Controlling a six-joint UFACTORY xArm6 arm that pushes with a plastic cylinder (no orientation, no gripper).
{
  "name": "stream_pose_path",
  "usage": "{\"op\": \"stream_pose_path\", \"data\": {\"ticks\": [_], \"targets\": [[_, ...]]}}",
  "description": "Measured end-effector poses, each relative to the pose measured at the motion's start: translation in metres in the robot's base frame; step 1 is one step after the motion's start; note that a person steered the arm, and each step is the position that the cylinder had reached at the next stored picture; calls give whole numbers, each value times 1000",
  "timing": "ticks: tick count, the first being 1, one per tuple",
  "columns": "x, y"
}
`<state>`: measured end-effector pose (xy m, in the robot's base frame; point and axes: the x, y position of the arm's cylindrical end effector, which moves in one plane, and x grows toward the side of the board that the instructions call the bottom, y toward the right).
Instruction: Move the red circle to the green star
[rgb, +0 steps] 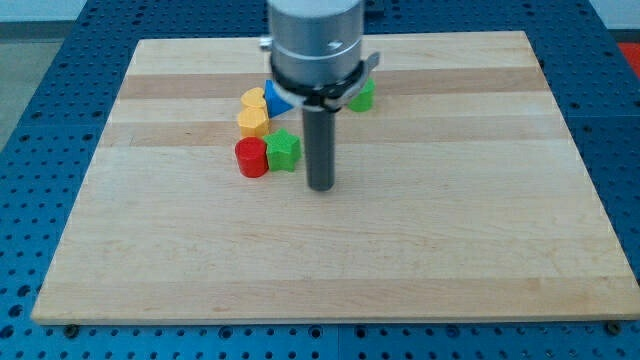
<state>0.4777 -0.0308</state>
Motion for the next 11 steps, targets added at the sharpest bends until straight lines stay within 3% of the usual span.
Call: {"op": "stream_pose_path", "data": {"ticks": [2,3,6,9,11], "targets": [[1,-123],[-32,-166],[-174,-149],[-185,-68],[-184,-48]]}}
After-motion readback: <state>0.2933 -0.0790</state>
